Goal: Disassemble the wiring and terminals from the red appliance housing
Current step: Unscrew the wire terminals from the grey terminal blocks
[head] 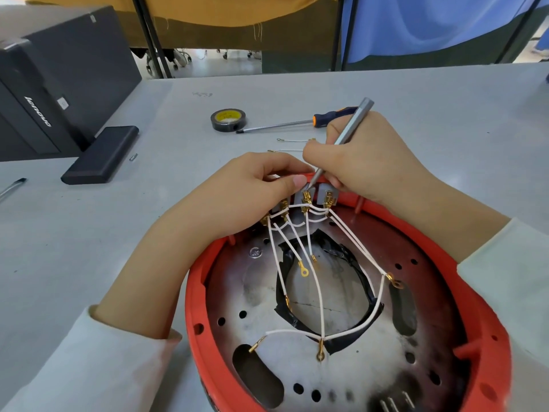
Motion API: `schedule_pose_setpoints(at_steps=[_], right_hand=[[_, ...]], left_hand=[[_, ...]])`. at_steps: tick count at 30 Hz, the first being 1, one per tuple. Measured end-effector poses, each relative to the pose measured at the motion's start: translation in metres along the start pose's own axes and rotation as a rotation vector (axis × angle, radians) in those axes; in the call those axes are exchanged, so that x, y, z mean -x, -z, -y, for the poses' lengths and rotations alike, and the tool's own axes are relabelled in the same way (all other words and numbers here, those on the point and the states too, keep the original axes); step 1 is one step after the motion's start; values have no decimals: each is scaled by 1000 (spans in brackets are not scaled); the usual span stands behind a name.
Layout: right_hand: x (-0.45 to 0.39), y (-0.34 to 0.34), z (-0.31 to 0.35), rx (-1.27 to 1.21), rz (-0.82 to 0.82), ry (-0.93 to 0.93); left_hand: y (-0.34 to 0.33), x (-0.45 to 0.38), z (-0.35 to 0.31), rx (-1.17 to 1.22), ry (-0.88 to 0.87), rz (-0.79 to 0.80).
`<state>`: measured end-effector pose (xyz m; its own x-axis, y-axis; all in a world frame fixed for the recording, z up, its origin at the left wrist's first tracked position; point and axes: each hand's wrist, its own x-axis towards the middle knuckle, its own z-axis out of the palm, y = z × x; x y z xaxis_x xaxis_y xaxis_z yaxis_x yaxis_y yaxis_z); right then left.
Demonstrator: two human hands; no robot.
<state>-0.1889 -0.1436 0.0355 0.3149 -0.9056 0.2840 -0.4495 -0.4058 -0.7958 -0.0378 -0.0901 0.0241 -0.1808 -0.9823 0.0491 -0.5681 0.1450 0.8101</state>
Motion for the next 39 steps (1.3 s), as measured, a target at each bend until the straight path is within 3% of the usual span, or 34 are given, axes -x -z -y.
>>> schedule_pose_setpoints(at_steps=[5,22,30,39], right_hand=[[5,4,-3,-72,-32,31],[10,0,-4,41,-110,121],[4,-1,-1,27,-71,82],[-8,0,1,57,49,-81]], left_hand=[[1,1,0,-5,-2,-8],[1,1,3,-21,-31,-14],[0,2,0,-11,-8,-5],[-1,-1,1,4,-5,4]])
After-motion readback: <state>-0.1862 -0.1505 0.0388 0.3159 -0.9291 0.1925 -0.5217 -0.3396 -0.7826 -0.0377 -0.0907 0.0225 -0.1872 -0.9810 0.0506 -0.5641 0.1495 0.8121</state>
